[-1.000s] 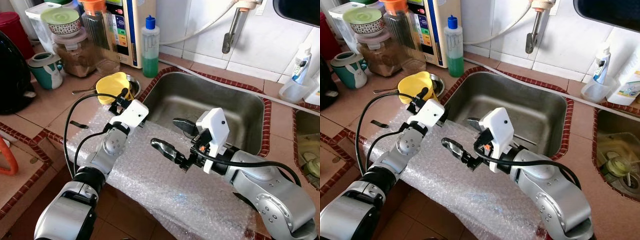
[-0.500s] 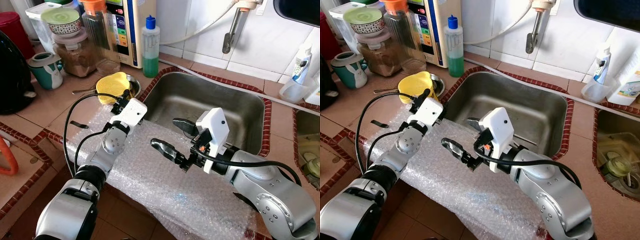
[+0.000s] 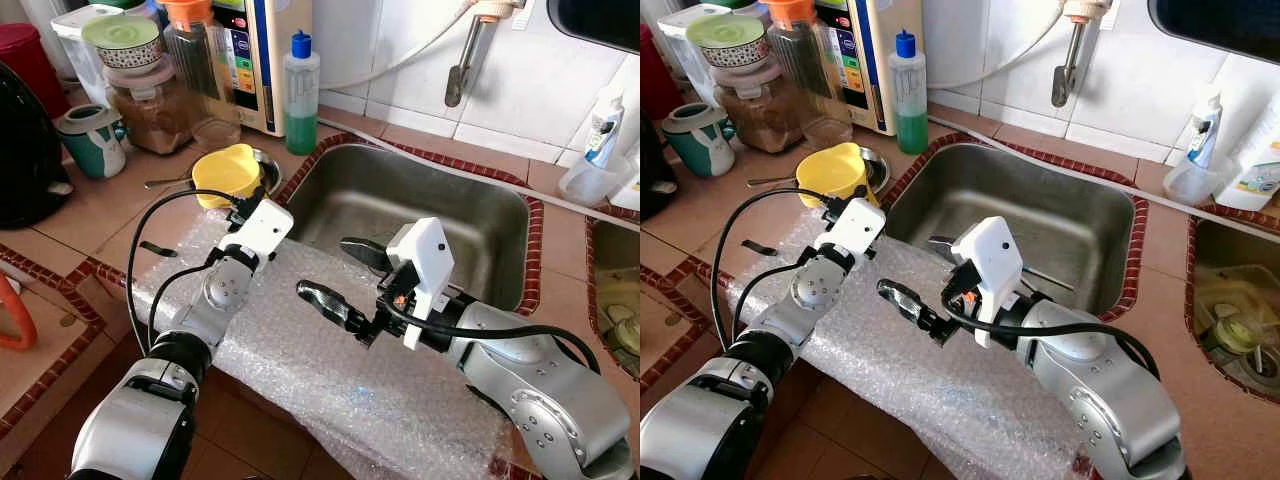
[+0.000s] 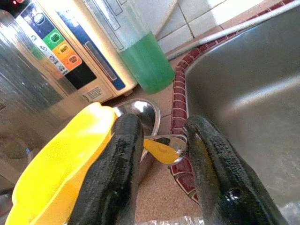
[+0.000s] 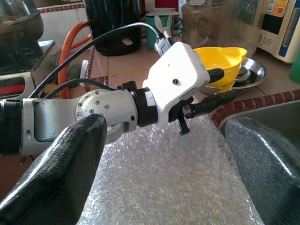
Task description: Kitchen organization
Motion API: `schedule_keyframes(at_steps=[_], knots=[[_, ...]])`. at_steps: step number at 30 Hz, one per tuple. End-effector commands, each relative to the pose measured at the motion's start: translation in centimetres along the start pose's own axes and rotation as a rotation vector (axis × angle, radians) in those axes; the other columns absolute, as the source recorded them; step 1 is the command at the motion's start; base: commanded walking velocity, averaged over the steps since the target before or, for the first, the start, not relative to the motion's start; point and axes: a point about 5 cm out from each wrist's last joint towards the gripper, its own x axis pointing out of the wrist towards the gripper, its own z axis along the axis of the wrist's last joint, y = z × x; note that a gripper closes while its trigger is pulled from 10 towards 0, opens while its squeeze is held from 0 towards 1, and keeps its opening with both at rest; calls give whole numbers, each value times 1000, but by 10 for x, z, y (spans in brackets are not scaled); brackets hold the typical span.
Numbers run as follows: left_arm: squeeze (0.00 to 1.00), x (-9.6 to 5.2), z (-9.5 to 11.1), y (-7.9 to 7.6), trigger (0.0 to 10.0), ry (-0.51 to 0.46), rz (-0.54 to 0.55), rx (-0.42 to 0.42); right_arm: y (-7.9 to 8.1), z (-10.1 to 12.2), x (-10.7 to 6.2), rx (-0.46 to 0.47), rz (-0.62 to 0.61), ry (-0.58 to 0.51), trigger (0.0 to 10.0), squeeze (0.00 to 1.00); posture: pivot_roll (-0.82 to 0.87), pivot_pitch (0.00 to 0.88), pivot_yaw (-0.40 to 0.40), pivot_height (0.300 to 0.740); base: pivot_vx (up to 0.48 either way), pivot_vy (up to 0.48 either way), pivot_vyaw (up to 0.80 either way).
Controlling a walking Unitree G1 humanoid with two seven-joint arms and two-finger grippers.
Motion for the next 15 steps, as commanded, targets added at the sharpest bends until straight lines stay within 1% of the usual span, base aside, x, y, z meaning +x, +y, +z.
schedule_keyframes(at_steps=[1,15], knots=[[0,1,1,4,0,-7,13,4,2,3,0,-21,1,-5,10000,0,-102,102,20,740,0,0,0],[0,-1,-2,5,0,-5,26,5,1,2,1,-29,-5,-1,10000,0,-98,110,18,740,0,0,0]])
